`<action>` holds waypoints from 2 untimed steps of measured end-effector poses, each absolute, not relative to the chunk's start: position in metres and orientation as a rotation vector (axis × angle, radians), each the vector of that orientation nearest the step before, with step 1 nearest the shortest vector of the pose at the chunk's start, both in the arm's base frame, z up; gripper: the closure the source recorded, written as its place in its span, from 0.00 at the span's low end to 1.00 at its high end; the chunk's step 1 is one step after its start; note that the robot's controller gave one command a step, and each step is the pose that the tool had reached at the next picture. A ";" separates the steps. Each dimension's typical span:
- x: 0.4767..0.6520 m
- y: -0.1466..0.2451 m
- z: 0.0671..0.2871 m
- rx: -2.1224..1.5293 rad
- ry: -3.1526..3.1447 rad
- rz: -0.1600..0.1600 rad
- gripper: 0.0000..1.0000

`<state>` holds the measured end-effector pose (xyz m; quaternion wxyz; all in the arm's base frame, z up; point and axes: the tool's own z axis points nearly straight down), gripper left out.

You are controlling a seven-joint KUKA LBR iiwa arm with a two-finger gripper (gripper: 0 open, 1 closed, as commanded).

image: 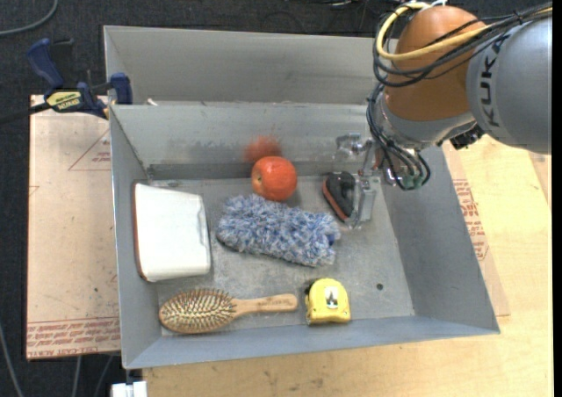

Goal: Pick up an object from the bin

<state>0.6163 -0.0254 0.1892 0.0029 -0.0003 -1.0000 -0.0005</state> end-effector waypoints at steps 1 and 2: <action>0.618 -0.025 0.194 0.000 -3.143 -0.001 0.00; 0.620 -0.013 0.154 0.117 -3.145 0.000 0.00</action>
Offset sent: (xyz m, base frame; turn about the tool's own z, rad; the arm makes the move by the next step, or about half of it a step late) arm 0.0033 0.0393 -0.1192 -0.2222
